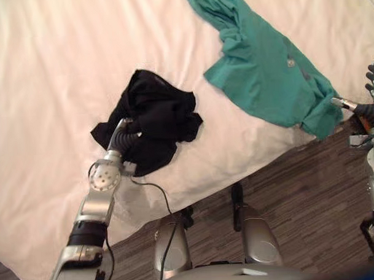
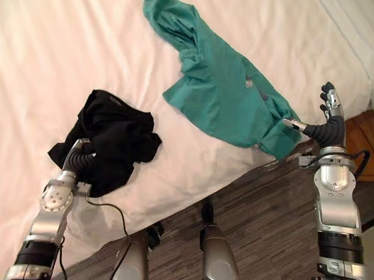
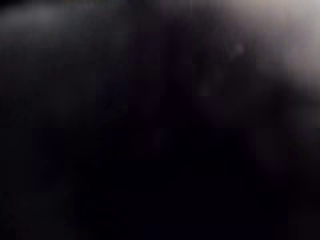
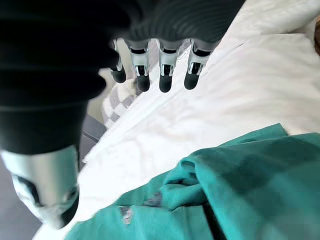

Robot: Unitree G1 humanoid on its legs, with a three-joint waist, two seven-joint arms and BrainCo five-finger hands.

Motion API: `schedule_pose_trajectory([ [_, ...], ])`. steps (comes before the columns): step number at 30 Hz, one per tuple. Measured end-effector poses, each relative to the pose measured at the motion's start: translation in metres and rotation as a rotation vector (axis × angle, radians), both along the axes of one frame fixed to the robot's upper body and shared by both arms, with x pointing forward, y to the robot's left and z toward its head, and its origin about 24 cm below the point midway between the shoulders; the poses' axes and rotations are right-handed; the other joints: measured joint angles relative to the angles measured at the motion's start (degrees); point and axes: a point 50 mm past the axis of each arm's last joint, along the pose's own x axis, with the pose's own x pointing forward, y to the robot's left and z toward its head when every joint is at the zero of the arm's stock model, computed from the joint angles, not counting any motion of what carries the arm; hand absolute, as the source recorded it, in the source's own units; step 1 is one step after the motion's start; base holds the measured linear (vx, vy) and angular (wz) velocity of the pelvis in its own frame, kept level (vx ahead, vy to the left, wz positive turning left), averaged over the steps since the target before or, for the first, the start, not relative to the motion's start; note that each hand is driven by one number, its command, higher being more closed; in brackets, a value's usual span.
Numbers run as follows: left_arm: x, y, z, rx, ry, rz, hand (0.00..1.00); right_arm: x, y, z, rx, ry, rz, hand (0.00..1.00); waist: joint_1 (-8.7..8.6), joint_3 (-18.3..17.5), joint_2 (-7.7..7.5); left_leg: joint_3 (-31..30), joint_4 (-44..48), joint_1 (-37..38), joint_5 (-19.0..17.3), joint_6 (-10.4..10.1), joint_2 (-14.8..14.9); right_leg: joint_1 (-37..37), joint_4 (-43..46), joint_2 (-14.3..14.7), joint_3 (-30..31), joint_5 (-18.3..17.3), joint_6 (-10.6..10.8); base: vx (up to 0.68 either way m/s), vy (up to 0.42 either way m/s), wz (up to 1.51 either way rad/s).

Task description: Tidy the bed and pick cloth on bed and put in laundry

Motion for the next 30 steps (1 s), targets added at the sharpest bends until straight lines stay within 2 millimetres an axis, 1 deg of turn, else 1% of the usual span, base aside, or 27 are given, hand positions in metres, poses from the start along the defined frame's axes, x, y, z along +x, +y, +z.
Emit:
schedule_pose_trajectory([
  [3, -0.001, 0.004, 0.001, -0.011, -0.004, -0.001, 1.0, 0.008, -0.011, 0.001, 0.02, 0.029, -0.039, 0.0, 0.96, 0.01, -0.01, -0.93, -0.59, -0.71, 0.52, -0.03, -0.69, -0.01, -1.17, -0.03, -0.21, 0.01, -0.02, 0.0, 0.011, 0.13],
  [5, -0.003, 0.005, 0.001, -0.026, -0.021, 0.016, 1.0, 0.013, -0.013, 0.006, 0.031, 0.021, -0.043, 0.0, 1.1, 0.27, 0.08, -1.23, -0.67, -1.17, 0.72, 0.03, -0.83, -0.02, -2.0, -0.06, -0.24, 0.02, -0.02, -0.01, 0.005, 0.02],
  [8, -0.005, 0.008, 0.005, -0.028, -0.078, 0.038, 1.0, 0.016, -0.016, 0.021, 0.012, 0.008, -0.034, 0.0, 1.04, 0.76, 0.24, -2.63, -1.15, -3.16, 1.67, -0.15, -1.17, -2.0, -2.17, -0.08, -0.32, 0.03, -0.03, -0.04, -0.021, 0.0],
  [10, -0.007, 0.007, 0.007, -0.018, -0.122, 0.07, 1.0, 0.02, -0.014, 0.028, 0.013, -0.004, -0.019, 0.0, 0.97, 0.9, 0.33, -2.7, -2.05, -4.03, 2.18, -0.23, -1.27, -3.36, -2.16, -0.02, -0.32, 0.05, -0.06, -0.04, -0.022, -0.01],
  [11, -0.007, 0.006, 0.007, -0.015, -0.139, 0.079, 1.0, 0.022, -0.013, 0.032, 0.014, -0.01, -0.009, 0.0, 0.94, 1.48, 0.7, -2.81, -2.27, -3.99, 2.22, -0.23, -1.28, -3.36, -2.09, 0.02, -0.33, 0.05, -0.07, -0.05, -0.008, 0.0],
  [13, -0.007, 0.004, 0.008, 0.0, -0.163, 0.096, 1.0, 0.025, -0.01, 0.037, 0.005, -0.007, 0.015, 0.0, 1.04, 1.8, 0.87, -2.87, -2.46, -4.8, 2.22, -0.24, -1.35, -4.27, -1.85, 0.04, -0.32, 0.06, -0.07, -0.05, 0.001, -0.04],
  [14, -0.008, 0.002, 0.009, -0.011, -0.19, 0.111, 1.0, 0.028, -0.006, 0.041, -0.026, 0.002, 0.031, 0.0, 1.06, 1.96, 1.3, -2.93, -2.51, -5.31, 2.22, -0.24, -1.42, -5.28, -1.44, -0.01, -0.28, 0.06, -0.07, -0.03, 0.015, -0.01],
  [15, -0.008, 0.0, 0.011, -0.013, -0.216, 0.125, 1.0, 0.031, -0.003, 0.043, -0.066, 0.027, 0.041, 0.0, 0.99, 2.27, 1.67, -3.1, -2.5, -5.97, 2.35, -0.14, -1.57, -5.86, -1.39, -0.16, -0.34, 0.06, -0.07, 0.0, 0.0, 0.0],
  [17, -0.008, -0.001, 0.015, -0.013, -0.246, 0.128, 1.0, 0.034, 0.001, 0.039, -0.099, 0.066, 0.048, 0.0, 1.09, 2.36, 1.81, -3.14, -2.62, -6.97, 2.69, -0.11, -1.67, -6.93, -1.26, -0.28, -0.45, 0.06, -0.07, -0.01, 0.013, 0.07],
  [19, -0.009, -0.002, 0.018, 0.007, -0.268, 0.123, 1.0, 0.034, 0.002, 0.041, -0.112, 0.068, 0.043, 0.0, 1.01, 3.29, 2.25, -3.35, -2.7, -7.05, 2.89, -0.07, -1.74, -7.07, -0.85, -0.45, -1.02, 0.05, -0.07, -0.01, 0.009, 0.1],
  [20, -0.009, -0.002, 0.02, 0.017, -0.274, 0.113, 1.0, 0.033, 0.001, 0.044, -0.127, 0.061, 0.037, 0.0, 0.92, 3.89, 2.73, -3.55, -2.77, -7.07, 3.11, -0.04, -1.79, -7.19, -0.32, -0.56, -1.57, 0.04, -0.06, -0.02, 0.013, 0.12],
  [21, -0.009, 0.0, 0.022, 0.038, -0.269, 0.094, 1.0, 0.033, 0.001, 0.046, -0.139, 0.058, 0.033, 0.0, 0.82, 4.07, 3.03, -3.77, -3.09, -7.17, 3.44, -0.12, -1.9, -7.63, 0.21, -0.89, -1.93, 0.0, -0.05, -0.02, 0.022, 0.09],
  [23, -0.009, 0.005, 0.027, 0.074, -0.261, 0.059, 1.0, 0.033, 0.001, 0.05, -0.154, 0.049, 0.032, 0.0, 0.78, 4.03, 3.1, -3.75, -3.61, -7.97, 4.35, -0.1, -2.2, -9.13, 1.15, -1.2, -2.18, -0.14, -0.19, -0.03, 0.012, 0.06],
  [27, -0.011, 0.016, 0.036, 0.074, -0.268, 0.01, 1.0, 0.034, 0.001, 0.074, -0.194, 0.01, 0.05, 0.0, 0.47, 4.45, 4.03, -3.55, -4.12, -9.99, 5.82, -0.15, -2.6, -12.14, 2.68, -2.14, -3.17, -1.06, -0.8, -0.05, -0.013, 0.02],
  [28, -0.011, 0.018, 0.037, 0.077, -0.27, 0.012, 1.0, 0.034, 0.001, 0.079, -0.203, 0.007, 0.058, 1.0, 0.47, 4.45, 4.04, -3.16, -4.87, -10.12, 6.62, -0.22, -2.71, -12.83, 2.98, -2.24, -3.21, -1.08, -0.84, -0.07, -0.02, -0.04],
  [30, -0.012, 0.022, 0.039, 0.079, -0.28, 0.021, 1.0, 0.035, 0.001, 0.085, -0.215, 0.006, 0.07, 1.0, 0.52, 4.49, 4.14, -2.71, -5.71, -10.22, 7.08, -0.11, -2.77, -13.8, 3.97, -2.23, -3.34, -1.53, -1.14, -0.06, -0.019, -0.02],
])
